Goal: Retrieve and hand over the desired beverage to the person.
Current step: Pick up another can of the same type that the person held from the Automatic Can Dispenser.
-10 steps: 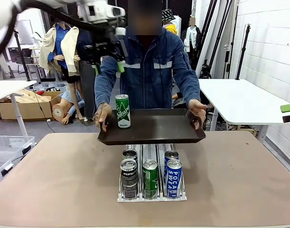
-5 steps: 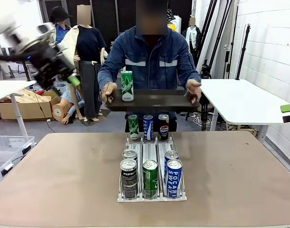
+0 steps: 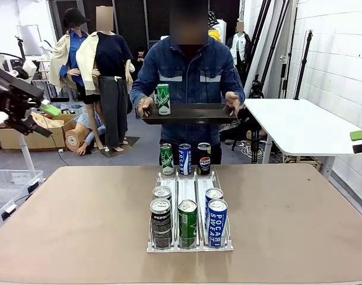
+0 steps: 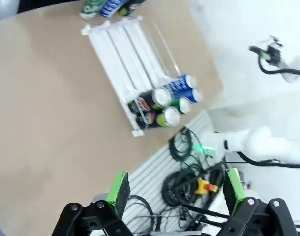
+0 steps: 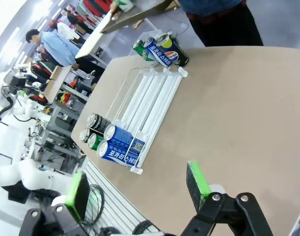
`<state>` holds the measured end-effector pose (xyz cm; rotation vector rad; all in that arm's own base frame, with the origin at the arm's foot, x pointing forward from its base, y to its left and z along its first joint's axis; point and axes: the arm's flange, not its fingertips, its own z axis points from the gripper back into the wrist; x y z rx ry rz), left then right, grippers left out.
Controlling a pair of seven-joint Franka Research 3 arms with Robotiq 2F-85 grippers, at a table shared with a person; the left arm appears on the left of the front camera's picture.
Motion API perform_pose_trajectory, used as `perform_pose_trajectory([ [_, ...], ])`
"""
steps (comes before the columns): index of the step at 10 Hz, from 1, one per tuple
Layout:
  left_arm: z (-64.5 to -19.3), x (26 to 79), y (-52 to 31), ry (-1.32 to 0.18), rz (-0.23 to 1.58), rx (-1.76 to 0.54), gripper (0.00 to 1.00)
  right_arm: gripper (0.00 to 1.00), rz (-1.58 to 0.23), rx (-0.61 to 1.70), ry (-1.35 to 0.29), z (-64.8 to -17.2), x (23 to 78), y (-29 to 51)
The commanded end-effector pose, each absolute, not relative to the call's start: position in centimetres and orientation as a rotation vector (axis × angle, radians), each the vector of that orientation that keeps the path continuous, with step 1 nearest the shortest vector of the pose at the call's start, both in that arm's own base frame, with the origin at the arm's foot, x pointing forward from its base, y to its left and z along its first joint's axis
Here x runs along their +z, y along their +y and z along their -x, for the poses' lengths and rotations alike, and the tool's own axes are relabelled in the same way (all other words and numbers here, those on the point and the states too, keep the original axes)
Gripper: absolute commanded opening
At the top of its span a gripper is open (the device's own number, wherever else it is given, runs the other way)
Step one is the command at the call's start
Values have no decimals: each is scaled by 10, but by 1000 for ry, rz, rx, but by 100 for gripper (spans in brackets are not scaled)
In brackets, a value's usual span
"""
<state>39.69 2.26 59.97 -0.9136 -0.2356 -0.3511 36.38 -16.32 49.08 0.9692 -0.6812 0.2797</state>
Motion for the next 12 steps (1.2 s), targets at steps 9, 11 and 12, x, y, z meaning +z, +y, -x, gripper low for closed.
perform_pose_trajectory([
  [9, -376, 527, 110, -340, 1189, -353, 100, 100, -977, 277, -683, -364, 492, -163],
  [11, -377, 503, 140, -406, 1283, -308, 100, 100, -977, 277, -683, -364, 492, -163],
  [12, -381, 490, 149, -439, 1319, -272, 100, 100, -977, 277, -683, -364, 492, -163],
])
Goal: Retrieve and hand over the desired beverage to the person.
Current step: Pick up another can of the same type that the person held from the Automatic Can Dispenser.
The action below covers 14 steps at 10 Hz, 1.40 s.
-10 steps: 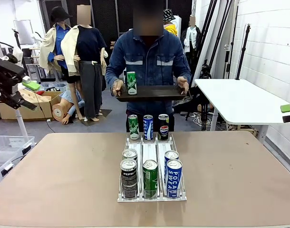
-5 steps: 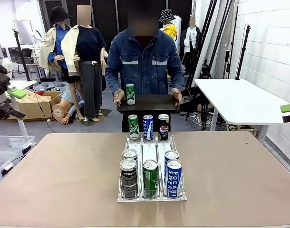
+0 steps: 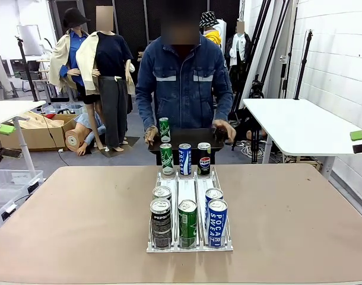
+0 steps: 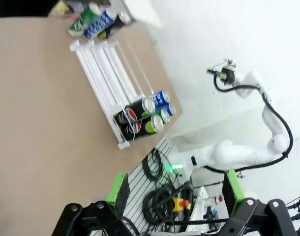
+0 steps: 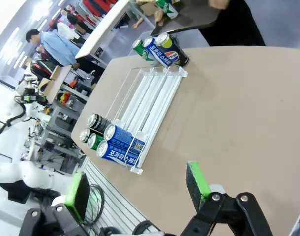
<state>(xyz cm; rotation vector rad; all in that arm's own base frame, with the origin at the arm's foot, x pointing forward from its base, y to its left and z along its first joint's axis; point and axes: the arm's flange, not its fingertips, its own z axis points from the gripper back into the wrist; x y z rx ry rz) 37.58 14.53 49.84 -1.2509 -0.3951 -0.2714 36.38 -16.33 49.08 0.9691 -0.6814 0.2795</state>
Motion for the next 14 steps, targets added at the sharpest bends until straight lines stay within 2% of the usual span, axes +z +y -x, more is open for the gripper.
perform_pose_trajectory([
  [1, -385, 482, 157, -473, 1348, -257, 100, 100, -977, 277, -683, -364, 492, -163],
  [4, -386, 481, 169, -536, 1372, -214, 100, 100, -977, 277, -683, -364, 492, -163],
  [6, -387, 475, 167, -497, 1350, -200, 100, 100, -977, 277, -683, -364, 492, -163],
  [14, -387, 475, 167, -497, 1350, -200, 100, 100, -977, 277, -683, -364, 492, -163],
])
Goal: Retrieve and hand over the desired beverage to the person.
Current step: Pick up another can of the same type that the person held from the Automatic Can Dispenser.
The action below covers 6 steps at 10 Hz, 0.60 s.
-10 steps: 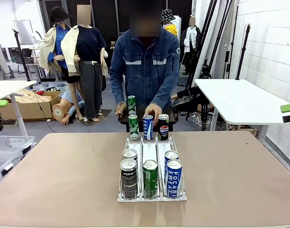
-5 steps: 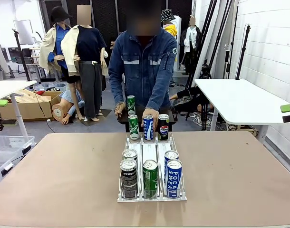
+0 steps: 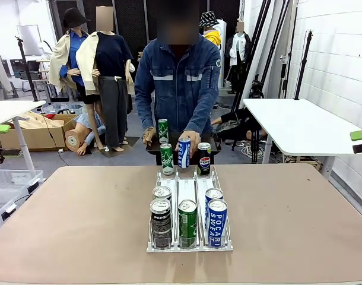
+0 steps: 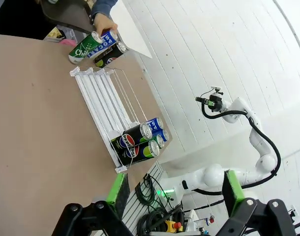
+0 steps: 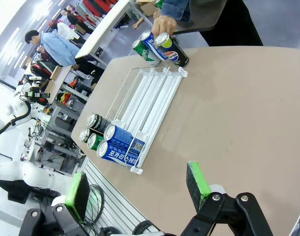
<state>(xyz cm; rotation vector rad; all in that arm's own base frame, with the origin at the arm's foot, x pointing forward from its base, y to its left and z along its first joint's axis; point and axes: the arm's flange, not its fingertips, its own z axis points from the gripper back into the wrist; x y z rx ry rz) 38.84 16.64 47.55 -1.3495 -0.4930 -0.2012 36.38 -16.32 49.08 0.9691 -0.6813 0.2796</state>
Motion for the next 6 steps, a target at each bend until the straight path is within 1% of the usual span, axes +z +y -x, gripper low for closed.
perform_pose_trajectory([
  [1, -387, 475, 167, -497, 1350, -200, 100, 100, -977, 277, -683, -364, 492, -163],
  [6, -387, 475, 167, -497, 1350, -200, 100, 100, -977, 277, -683, -364, 492, -163],
])
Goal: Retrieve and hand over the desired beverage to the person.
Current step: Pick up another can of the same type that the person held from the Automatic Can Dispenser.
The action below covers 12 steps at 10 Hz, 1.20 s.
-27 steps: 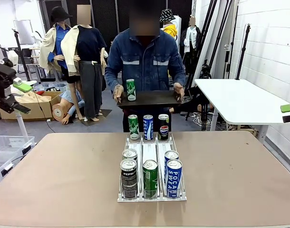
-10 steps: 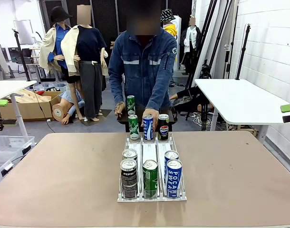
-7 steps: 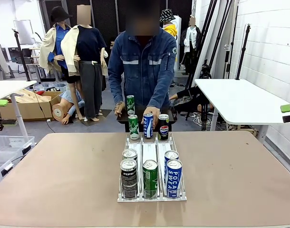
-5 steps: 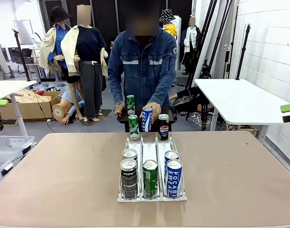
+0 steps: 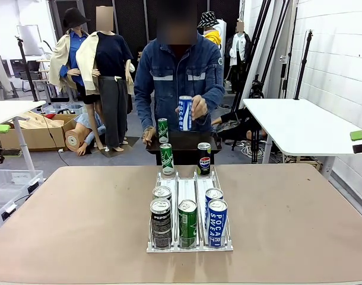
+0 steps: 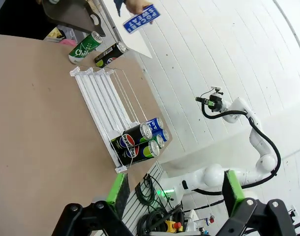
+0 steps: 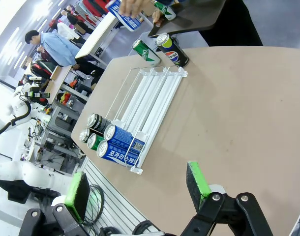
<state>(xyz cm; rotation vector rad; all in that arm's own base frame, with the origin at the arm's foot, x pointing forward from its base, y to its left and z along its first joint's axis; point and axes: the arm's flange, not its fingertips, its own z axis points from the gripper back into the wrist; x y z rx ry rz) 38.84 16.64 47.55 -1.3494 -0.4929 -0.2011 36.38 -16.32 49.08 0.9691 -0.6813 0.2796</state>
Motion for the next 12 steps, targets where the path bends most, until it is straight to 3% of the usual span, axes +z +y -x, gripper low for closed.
perform_pose_trajectory([
  [1, -387, 475, 167, -497, 1350, -200, 100, 100, -977, 277, -683, -364, 492, -163],
  [12, -387, 475, 167, -497, 1350, -200, 100, 100, -977, 277, -683, -364, 492, -163],
])
